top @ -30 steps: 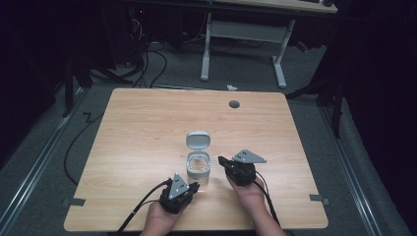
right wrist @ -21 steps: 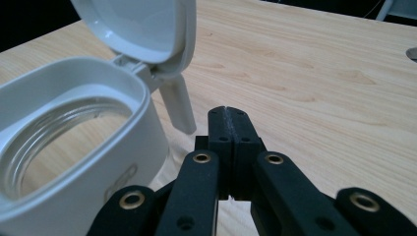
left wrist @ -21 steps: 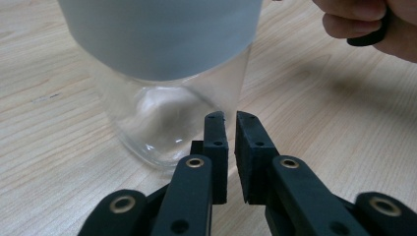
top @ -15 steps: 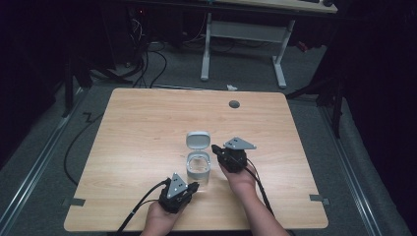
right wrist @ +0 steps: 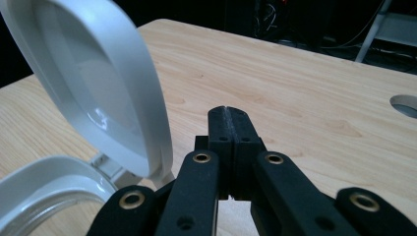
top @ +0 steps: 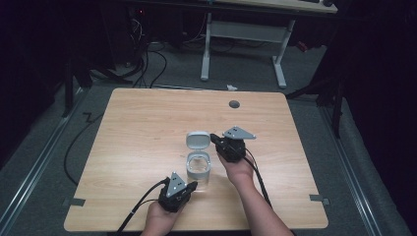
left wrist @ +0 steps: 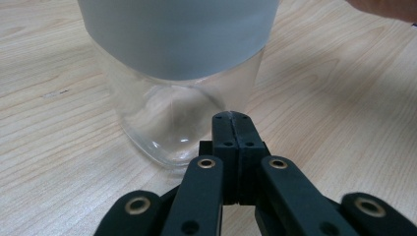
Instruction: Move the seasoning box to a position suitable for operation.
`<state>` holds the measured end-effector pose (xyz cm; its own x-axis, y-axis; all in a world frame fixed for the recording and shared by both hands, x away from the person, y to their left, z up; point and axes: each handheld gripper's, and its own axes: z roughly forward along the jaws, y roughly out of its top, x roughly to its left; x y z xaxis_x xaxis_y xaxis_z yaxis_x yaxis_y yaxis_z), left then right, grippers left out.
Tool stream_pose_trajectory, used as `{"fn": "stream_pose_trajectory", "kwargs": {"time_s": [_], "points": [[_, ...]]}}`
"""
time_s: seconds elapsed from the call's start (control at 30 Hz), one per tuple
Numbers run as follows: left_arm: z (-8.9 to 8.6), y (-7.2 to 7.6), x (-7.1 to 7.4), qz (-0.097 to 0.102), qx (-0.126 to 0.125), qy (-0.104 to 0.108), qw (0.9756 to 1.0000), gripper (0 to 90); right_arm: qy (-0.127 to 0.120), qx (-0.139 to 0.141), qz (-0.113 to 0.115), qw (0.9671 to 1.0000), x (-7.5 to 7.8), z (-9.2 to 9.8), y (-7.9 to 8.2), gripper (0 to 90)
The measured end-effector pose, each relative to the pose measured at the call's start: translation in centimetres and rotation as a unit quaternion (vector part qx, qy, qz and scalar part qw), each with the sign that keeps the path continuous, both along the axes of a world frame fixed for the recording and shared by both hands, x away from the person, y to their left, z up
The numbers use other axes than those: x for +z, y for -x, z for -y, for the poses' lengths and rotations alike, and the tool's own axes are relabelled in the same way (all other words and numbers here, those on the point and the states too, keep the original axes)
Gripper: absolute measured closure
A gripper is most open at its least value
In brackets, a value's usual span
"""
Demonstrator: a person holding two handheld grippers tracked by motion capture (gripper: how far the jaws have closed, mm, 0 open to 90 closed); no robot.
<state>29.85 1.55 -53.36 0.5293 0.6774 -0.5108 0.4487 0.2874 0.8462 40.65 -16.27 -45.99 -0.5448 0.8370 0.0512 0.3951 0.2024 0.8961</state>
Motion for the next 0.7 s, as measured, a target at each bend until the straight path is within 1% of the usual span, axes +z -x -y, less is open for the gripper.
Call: {"fn": "stream_pose_trajectory", "kwargs": {"time_s": [0.03, 0.07, 0.13, 0.23, 0.27, 0.43, 0.5, 0.7], "points": [[0.0, 0.0, 0.0, -0.001, 0.0, 0.001, 1.0, 90.0, -0.001, -0.002, 0.0, 1.0, 0.2, 0.0, 0.0, 90.0], [0.0, 0.0, 0.0, -0.001, 0.001, 0.002, 1.0, 90.0, -0.005, 0.0, 0.005, 1.0, 0.6, -0.1, -0.1, 90.0], [0.0, 0.0, 0.0, -0.001, 0.002, 0.002, 1.0, 90.0, -0.007, 0.002, 0.008, 0.9999, 0.7, -0.1, -0.1, 90.0], [0.0, 0.0, 0.0, -0.002, 0.001, 0.001, 1.0, 90.0, -0.001, 0.005, 0.009, 0.9999, 1.3, -0.4, -0.2, 90.0], [0.0, 0.0, 0.0, -0.002, 0.001, 0.002, 1.0, 90.0, -0.003, 0.005, 0.009, 0.9999, 1.4, -0.4, -0.1, 90.0], [0.0, 0.0, 0.0, -0.001, 0.0, 0.003, 1.0, 90.0, -0.001, 0.009, 0.014, 0.9999, 1.7, -0.3, -0.1, 90.0], [0.0, 0.0, 0.0, 0.0, 0.001, 0.004, 1.0, 90.0, -0.005, 0.01, 0.014, 0.9998, 1.8, -0.3, -0.1, 90.0], [0.0, 0.0, 0.0, -0.001, -0.001, 0.004, 1.0, 90.0, -0.006, 0.021, 0.022, 0.9995, 2.1, -0.6, 0.6, 90.0]]}}
